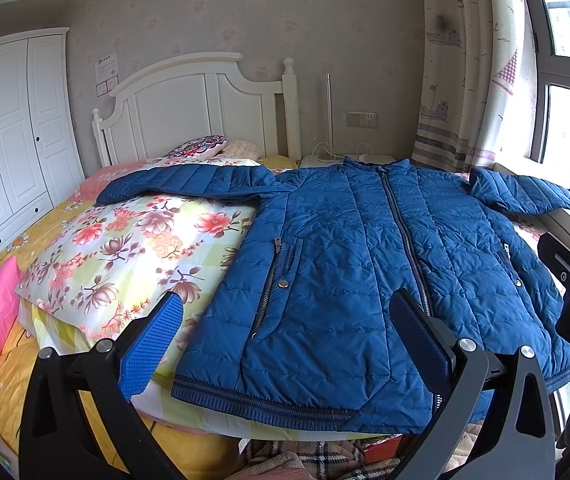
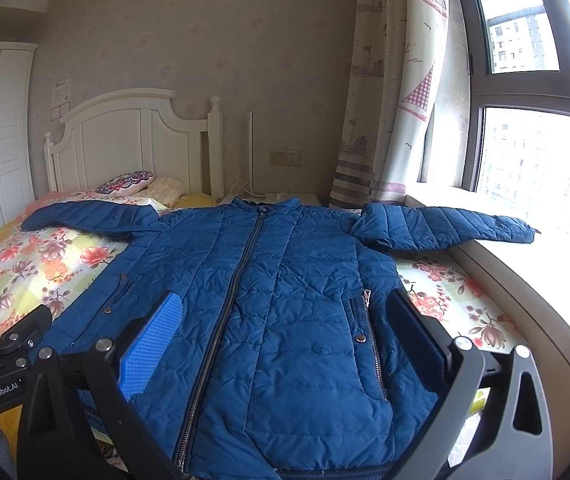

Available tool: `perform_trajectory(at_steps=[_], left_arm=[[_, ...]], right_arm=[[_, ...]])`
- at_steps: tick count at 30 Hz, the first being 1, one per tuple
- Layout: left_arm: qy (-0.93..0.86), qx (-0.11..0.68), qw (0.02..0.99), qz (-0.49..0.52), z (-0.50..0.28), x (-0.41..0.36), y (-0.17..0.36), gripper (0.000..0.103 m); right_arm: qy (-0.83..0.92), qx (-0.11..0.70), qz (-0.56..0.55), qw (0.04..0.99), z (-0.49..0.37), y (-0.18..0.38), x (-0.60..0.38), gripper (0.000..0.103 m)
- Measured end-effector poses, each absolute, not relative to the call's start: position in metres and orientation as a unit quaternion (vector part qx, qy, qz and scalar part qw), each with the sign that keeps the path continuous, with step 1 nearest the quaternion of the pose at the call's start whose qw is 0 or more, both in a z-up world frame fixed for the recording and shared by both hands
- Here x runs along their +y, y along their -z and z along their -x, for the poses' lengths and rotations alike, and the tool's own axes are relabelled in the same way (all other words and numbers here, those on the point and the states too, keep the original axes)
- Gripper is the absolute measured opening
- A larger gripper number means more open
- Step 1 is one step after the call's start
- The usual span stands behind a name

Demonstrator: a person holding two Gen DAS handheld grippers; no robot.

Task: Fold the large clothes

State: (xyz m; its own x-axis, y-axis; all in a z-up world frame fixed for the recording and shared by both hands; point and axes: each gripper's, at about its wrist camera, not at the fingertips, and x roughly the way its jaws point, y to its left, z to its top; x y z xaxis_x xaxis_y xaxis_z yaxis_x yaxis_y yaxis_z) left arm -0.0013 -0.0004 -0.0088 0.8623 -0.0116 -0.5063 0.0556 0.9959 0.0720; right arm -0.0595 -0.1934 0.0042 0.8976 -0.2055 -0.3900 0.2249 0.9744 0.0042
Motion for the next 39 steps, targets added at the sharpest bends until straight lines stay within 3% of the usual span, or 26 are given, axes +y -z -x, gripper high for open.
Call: perform_trajectory(at_steps=[15,18,28,34,39], left_arm=[[0.036,0.277,0.959,-0.038,-0.010,-0.001,0.018,0.099],[0.052,0.299,0.952,-0.032,-0.029,-0.005,0.029,0.099],[0.062,0.448,0.889,-0.073,-0.208,-0.034,0.079,0.099],[0.035,0.450,0.890,-0.061,-0.320,-0.048,0.090,0.099],[0.070,0.456,0.887,-0.024,-0.363,-0.053,0.103,0.099]], right_arm=[[0.108,0.203,-0.032,0.973,0.055,0.004,-0.198,0.101],[0.099,0.235,-0.058,0.965,0.041,0.015,-0.214,0.101],[0.146,0.291,-0.192,0.926,-0.034,0.038,-0.349,0.101],[0.263,0.296,-0.240,0.886,-0.112,0.065,-0.473,0.099],[0.300,0.304,-0.305,0.851,-0.169,0.097,-0.557,0.096]])
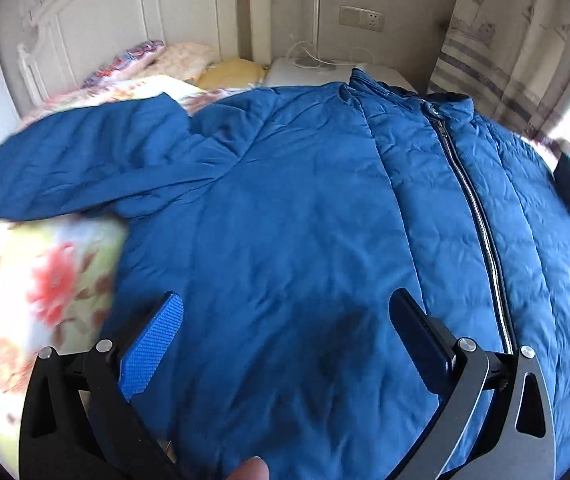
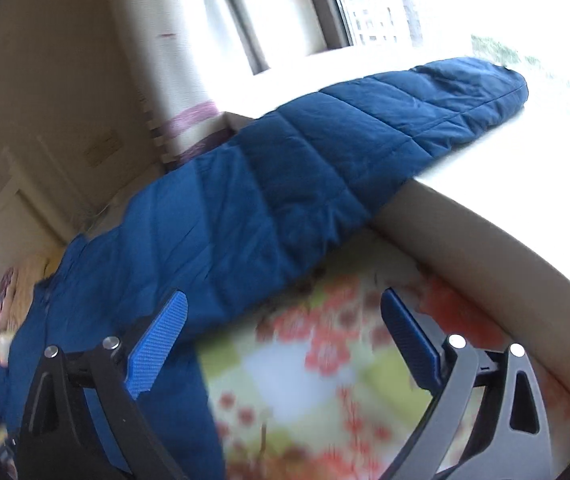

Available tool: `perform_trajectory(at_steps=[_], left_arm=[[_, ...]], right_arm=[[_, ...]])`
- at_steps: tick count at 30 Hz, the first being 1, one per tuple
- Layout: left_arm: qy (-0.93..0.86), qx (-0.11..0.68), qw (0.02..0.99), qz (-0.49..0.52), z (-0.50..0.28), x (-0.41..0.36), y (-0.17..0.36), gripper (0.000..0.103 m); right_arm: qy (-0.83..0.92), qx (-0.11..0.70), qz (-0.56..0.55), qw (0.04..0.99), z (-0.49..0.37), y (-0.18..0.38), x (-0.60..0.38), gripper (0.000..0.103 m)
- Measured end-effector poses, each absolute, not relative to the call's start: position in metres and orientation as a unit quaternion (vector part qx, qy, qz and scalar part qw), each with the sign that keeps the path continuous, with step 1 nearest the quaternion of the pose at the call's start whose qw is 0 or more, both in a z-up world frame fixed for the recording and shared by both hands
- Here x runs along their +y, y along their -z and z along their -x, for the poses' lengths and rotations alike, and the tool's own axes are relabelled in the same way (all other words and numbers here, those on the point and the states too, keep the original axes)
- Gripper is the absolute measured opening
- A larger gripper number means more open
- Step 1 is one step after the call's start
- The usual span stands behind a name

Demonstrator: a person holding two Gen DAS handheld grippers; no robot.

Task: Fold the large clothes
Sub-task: 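Grasp the sleeve cuff with the right tool and lift it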

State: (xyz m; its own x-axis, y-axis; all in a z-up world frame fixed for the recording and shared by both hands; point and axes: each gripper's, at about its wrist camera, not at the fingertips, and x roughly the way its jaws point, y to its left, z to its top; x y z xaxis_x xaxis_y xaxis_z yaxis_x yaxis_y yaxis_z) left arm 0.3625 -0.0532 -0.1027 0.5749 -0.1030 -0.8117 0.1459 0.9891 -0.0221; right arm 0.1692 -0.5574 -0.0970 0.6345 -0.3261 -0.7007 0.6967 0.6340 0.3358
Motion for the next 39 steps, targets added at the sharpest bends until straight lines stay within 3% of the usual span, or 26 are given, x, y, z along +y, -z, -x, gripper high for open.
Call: perform_trajectory(at_steps=[5,8,10,11,13,16,20,24,26,28,29,32,34,39], left_arm=[[0.072,0.452,0.888,-0.029,-0.366,-0.055,0.116,0.099],[0.064,0.458,0.885,-0.047,-0.366,-0.059,0.119,0.099],[0.065,0.460,0.885,-0.043,-0.366,-0.058,0.119,0.099],[0.066,0.460,0.884,-0.042,-0.366,-0.057,0.119,0.099],[0.070,0.463,0.883,-0.039,-0.366,-0.056,0.118,0.099],[0.074,0.461,0.884,-0.036,-0.366,-0.055,0.118,0.099],[0.080,0.456,0.886,-0.027,-0.365,-0.052,0.116,0.099],[0.085,0.454,0.887,-0.014,-0.364,-0.049,0.115,0.099],[0.086,0.453,0.887,-0.014,-0.364,-0.049,0.115,0.099],[0.087,0.453,0.887,-0.014,-0.363,-0.049,0.115,0.099],[0.087,0.453,0.887,-0.013,-0.363,-0.048,0.115,0.099],[0.090,0.451,0.888,-0.010,-0.362,-0.046,0.114,0.099],[0.091,0.444,0.891,0.001,-0.360,-0.042,0.112,0.099],[0.121,0.344,0.929,0.054,-0.334,-0.025,0.080,0.099]], right_arm=[[0.325,0.310,-0.315,0.836,-0.200,0.108,-0.589,0.092],[0.329,0.300,-0.314,0.838,-0.211,0.103,-0.597,0.071],[0.334,0.273,-0.313,0.846,-0.211,0.093,-0.600,0.047],[0.336,0.259,-0.311,0.851,-0.210,0.087,-0.599,0.040],[0.329,0.219,-0.304,0.867,-0.210,0.071,-0.594,0.013],[0.294,0.183,-0.241,0.907,-0.228,0.036,-0.561,0.009],[0.202,0.160,-0.134,0.957,-0.265,-0.001,-0.479,0.008],[0.063,0.233,-0.021,0.970,-0.313,0.015,-0.363,0.012],[0.015,0.314,-0.004,0.949,-0.333,0.050,-0.327,0.026],[-0.032,0.410,-0.018,0.911,-0.344,0.097,-0.306,0.051],[-0.041,0.452,-0.027,0.891,-0.347,0.118,-0.305,0.053],[-0.052,0.441,-0.039,0.895,-0.331,0.115,-0.317,0.063],[-0.068,0.437,-0.104,0.891,-0.310,0.100,-0.345,0.070],[0.000,0.349,-0.218,0.912,-0.228,0.062,-0.411,0.070]])
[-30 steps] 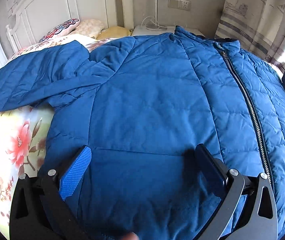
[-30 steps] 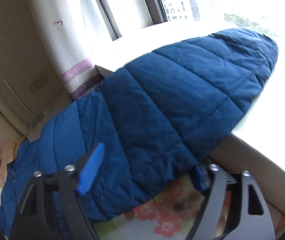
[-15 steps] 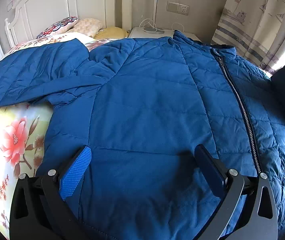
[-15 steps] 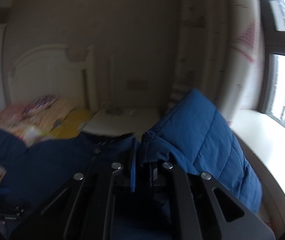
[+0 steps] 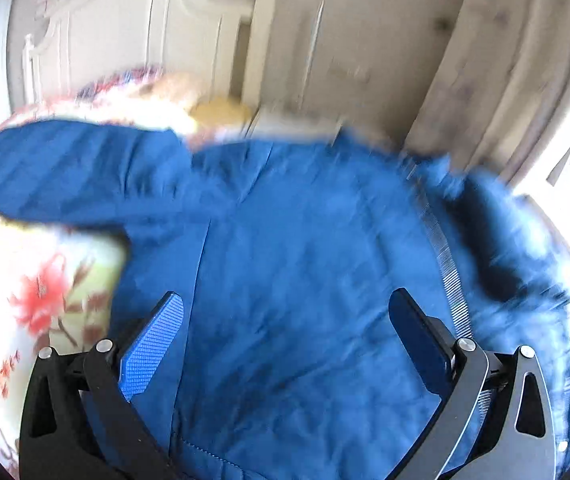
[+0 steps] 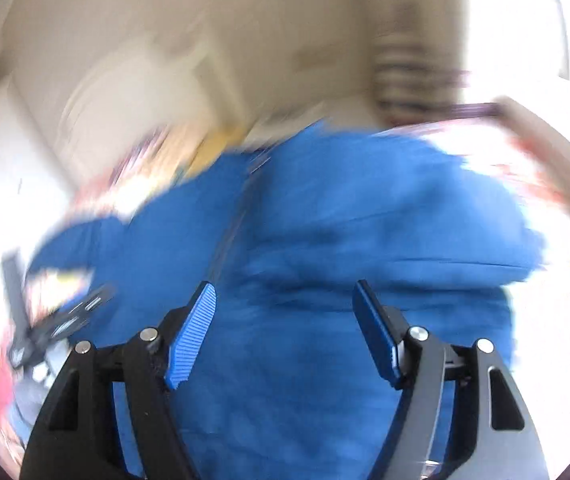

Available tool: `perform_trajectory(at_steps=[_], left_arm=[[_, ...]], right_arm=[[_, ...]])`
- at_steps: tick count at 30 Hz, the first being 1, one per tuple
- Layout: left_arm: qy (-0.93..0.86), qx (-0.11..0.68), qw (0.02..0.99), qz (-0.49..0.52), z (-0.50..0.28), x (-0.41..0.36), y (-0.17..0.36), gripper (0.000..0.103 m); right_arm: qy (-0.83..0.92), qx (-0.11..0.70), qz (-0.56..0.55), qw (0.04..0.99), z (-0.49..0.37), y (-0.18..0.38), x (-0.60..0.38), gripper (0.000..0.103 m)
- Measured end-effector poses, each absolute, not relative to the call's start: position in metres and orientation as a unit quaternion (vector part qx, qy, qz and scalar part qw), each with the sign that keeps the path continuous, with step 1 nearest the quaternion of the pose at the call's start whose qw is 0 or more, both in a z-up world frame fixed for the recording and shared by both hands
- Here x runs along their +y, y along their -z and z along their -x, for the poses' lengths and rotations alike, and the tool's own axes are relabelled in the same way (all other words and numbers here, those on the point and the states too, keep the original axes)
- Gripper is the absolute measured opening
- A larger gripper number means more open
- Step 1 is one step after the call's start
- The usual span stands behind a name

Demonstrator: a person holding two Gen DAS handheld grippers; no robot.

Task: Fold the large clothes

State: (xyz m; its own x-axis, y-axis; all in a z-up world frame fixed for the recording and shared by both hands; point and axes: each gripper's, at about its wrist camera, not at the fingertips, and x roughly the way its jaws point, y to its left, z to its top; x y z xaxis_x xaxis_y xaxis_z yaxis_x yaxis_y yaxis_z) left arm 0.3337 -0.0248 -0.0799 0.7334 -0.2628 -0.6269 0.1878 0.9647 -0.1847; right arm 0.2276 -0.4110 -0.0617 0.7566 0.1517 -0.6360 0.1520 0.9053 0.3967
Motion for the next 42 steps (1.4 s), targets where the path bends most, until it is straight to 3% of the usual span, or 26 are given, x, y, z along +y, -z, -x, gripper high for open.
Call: perform_trajectory(at_steps=[2,5,10,11,13,15,18,21,23,24,25,27,31,36,39,42], left_arm=[[0.138,0.324,0.934,0.059,-0.328,-0.026,0.074,0.099],[0.164,0.363,0.916,0.047,-0.335,-0.039,0.085,0.099],[0.168,0.405,0.898,0.031,-0.347,-0.049,0.100,0.099],[0.168,0.407,0.897,0.032,-0.348,-0.049,0.103,0.099],[0.168,0.413,0.895,0.035,-0.350,-0.049,0.105,0.099],[0.168,0.416,0.893,0.037,-0.352,-0.048,0.107,0.099],[0.162,0.405,0.899,0.051,-0.350,-0.044,0.104,0.099],[0.157,0.392,0.903,0.082,-0.348,-0.030,0.097,0.099],[0.151,0.388,0.903,0.109,-0.350,-0.019,0.096,0.099],[0.149,0.386,0.902,0.119,-0.351,-0.015,0.095,0.099],[0.148,0.384,0.902,0.132,-0.352,-0.010,0.095,0.099],[0.144,0.384,0.898,0.158,-0.354,0.000,0.096,0.099],[0.144,0.393,0.888,0.190,-0.358,0.009,0.101,0.099],[0.150,0.396,0.888,0.182,-0.357,0.006,0.103,0.099],[0.150,0.397,0.887,0.183,-0.358,0.006,0.103,0.099],[0.148,0.396,0.886,0.187,-0.358,0.006,0.101,0.099]], right_arm=[[0.059,0.323,-0.305,0.894,-0.211,0.070,-0.472,0.072],[0.082,0.322,-0.434,0.838,-0.209,0.103,-0.540,0.072],[0.090,0.341,-0.475,0.806,-0.236,0.132,-0.560,0.069],[0.092,0.337,-0.481,0.804,-0.243,0.136,-0.561,0.063],[0.105,0.316,-0.477,0.814,-0.254,0.136,-0.554,0.027],[0.138,0.288,-0.438,0.841,-0.249,0.124,-0.534,0.018],[0.126,0.234,-0.286,0.921,-0.277,0.067,-0.479,0.016],[0.052,0.205,-0.158,0.965,-0.309,0.022,-0.398,0.016],[-0.006,0.197,-0.086,0.977,-0.331,0.008,-0.342,0.023],[-0.054,0.204,-0.060,0.976,-0.344,0.005,-0.312,0.033],[-0.113,0.218,-0.047,0.968,-0.353,0.004,-0.285,0.056],[-0.210,0.246,-0.035,0.946,-0.370,0.005,-0.245,0.069],[-0.232,0.226,-0.039,0.945,-0.371,-0.001,-0.238,0.069],[-0.119,0.233,-0.069,0.963,-0.347,0.011,-0.314,0.069],[0.006,0.297,-0.118,0.947,-0.344,0.053,-0.384,0.068],[0.073,0.358,-0.130,0.922,-0.332,0.101,-0.420,0.061]])
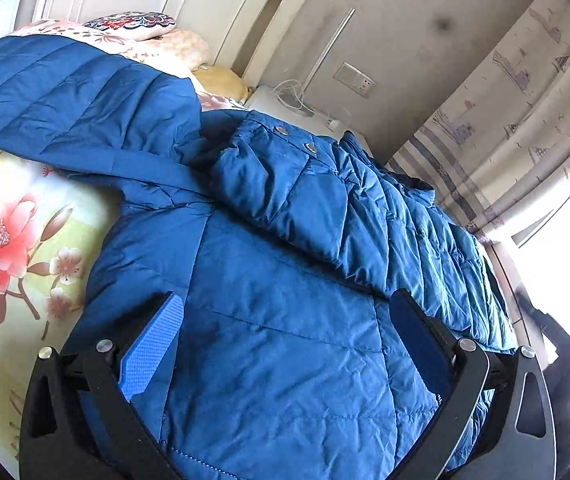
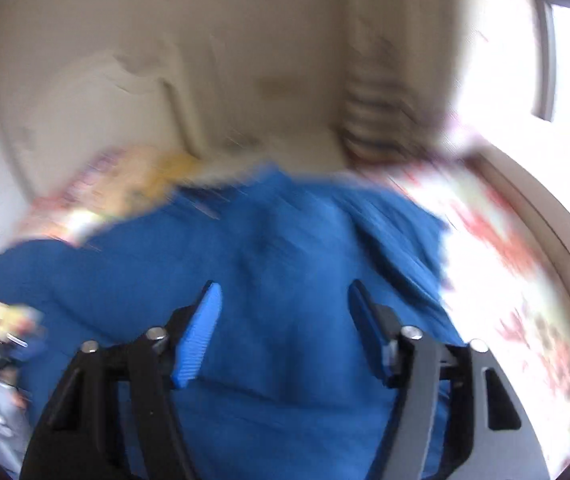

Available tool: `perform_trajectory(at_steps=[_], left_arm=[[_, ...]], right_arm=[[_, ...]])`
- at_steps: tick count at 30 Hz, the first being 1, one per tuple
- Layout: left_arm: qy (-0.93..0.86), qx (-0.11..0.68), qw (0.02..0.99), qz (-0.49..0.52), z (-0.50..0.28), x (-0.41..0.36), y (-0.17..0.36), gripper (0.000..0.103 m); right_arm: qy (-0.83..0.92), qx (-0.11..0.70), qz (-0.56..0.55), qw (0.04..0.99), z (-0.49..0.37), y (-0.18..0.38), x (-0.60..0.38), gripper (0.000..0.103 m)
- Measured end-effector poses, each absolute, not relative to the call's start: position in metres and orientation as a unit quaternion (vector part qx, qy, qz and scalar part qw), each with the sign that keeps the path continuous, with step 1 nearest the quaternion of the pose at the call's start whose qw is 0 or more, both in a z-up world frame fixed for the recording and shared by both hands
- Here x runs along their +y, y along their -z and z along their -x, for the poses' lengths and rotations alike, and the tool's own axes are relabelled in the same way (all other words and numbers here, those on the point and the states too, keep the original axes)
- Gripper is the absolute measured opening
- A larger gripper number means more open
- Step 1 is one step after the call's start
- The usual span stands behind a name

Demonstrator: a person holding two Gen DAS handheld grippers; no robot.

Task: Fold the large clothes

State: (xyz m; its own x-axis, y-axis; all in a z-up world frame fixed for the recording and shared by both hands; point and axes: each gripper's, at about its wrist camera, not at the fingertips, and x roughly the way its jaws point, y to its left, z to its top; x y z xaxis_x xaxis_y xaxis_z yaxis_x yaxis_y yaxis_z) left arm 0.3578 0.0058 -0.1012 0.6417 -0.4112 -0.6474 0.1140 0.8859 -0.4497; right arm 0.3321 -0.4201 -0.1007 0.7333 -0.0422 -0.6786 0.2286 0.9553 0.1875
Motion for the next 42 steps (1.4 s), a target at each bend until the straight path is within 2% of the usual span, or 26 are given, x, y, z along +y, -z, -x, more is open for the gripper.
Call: perform_trajectory(at_steps=[2,7,13,17,18,20,22,23,24,28,36,42], left_arm=[[0.149,0.396,0.886,0.191,-0.358,0.007,0.102,0.099],[0.147,0.400,0.878,0.220,-0.361,0.018,0.102,0.099],[0.102,0.411,0.867,0.265,-0.395,0.035,0.083,0.099],[0.059,0.440,0.863,0.241,-0.430,0.028,0.093,0.088],[0.048,0.445,0.865,0.227,-0.437,0.024,0.097,0.082],[0.016,0.446,0.875,0.186,-0.439,0.015,0.100,0.056],[0.003,0.422,0.893,0.158,-0.423,0.011,0.091,0.037],[0.008,0.406,0.899,0.164,-0.412,0.015,0.083,0.019],[0.029,0.400,0.898,0.178,-0.406,0.019,0.078,0.005],[0.034,0.394,0.902,0.174,-0.382,0.028,0.068,0.005],[0.084,0.476,0.841,0.243,-0.419,0.033,0.112,0.006],[0.139,0.454,0.842,0.257,-0.424,0.023,0.108,0.006]], right_arm=[[0.081,0.376,-0.121,0.915,-0.325,0.121,-0.430,0.061],[0.085,0.362,-0.127,0.920,-0.318,0.137,-0.438,0.060],[0.057,0.343,-0.203,0.915,-0.300,0.138,-0.461,0.060],[0.063,0.340,-0.203,0.916,-0.300,0.136,-0.460,0.060],[0.063,0.340,-0.202,0.916,-0.300,0.136,-0.460,0.060],[0.062,0.336,-0.209,0.916,-0.299,0.137,-0.462,0.060],[0.060,0.333,-0.220,0.915,-0.297,0.137,-0.464,0.060],[0.059,0.332,-0.223,0.915,-0.297,0.138,-0.465,0.060],[0.057,0.331,-0.226,0.914,-0.296,0.138,-0.466,0.060],[0.056,0.329,-0.234,0.913,-0.296,0.139,-0.469,0.060],[0.056,0.331,-0.235,0.912,-0.295,0.140,-0.473,0.060],[0.057,0.331,-0.236,0.912,-0.295,0.140,-0.472,0.060]])
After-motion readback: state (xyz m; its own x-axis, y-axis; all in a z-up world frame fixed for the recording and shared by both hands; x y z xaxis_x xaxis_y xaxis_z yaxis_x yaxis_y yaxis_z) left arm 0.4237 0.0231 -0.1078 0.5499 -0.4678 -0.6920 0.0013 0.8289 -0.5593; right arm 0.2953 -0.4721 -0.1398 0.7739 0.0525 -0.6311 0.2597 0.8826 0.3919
